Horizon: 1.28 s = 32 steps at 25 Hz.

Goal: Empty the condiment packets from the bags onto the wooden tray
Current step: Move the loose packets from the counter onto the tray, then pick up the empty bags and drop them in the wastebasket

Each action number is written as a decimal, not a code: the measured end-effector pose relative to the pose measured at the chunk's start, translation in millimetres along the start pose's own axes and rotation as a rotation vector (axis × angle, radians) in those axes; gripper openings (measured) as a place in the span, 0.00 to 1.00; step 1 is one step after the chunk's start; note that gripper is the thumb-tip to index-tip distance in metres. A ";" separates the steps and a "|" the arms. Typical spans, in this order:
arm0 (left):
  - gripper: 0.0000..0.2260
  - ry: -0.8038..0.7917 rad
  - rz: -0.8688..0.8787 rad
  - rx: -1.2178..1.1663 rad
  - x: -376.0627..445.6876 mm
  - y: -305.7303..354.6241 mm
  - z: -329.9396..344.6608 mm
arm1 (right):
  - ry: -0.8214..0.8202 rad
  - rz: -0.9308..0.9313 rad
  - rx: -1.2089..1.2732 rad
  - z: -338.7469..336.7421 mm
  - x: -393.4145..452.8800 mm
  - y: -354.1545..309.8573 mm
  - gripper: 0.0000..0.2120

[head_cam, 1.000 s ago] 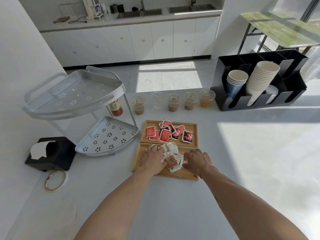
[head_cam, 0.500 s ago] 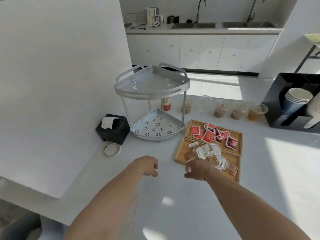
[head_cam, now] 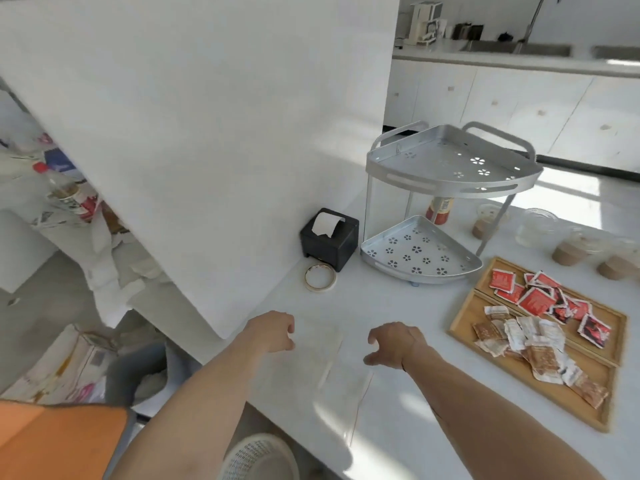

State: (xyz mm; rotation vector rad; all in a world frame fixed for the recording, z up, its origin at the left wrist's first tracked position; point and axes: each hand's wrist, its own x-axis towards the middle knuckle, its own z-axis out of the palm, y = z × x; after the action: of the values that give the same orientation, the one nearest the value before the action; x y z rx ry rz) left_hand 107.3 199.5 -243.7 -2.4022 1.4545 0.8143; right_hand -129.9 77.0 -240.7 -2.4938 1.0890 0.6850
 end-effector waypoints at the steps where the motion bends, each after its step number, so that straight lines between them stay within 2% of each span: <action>1: 0.19 0.015 -0.012 -0.010 0.4 -7.3 2.3 | -0.001 0.004 0.000 3.8 4.5 -9.5 0.28; 5: 0.25 0.084 -0.036 0.008 7.2 -19.8 11.7 | -0.003 0.045 0.007 23.2 14.2 -35.2 0.31; 9: 0.29 0.146 0.060 0.074 24.6 -24.0 20.0 | -0.008 0.106 0.033 44.4 18.3 -50.6 0.30; 14: 0.33 0.083 0.162 0.148 52.8 -20.1 20.4 | 0.054 0.163 0.114 60.7 18.9 -58.7 0.26; 20: 0.29 0.147 0.174 0.224 67.2 -9.3 23.4 | 0.045 0.165 0.162 61.2 21.5 -55.3 0.21; 23: 0.21 0.160 0.136 0.272 66.5 -8.7 23.3 | 0.003 0.159 0.129 60.3 22.5 -53.1 0.16; 26: 0.15 0.183 0.111 0.304 56.1 -7.4 24.0 | -0.063 0.147 0.103 58.3 17.7 -46.3 0.19; 32: 0.12 0.183 0.019 0.117 6.7 -15.9 26.3 | -0.084 0.067 0.041 38.9 7.9 -32.7 0.17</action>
State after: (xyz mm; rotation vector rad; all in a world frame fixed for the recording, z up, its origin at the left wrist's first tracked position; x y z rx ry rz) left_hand 114.4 214.0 -270.6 -2.4310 1.5465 0.5090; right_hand -112.1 112.1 -273.8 -2.3809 1.1492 0.7709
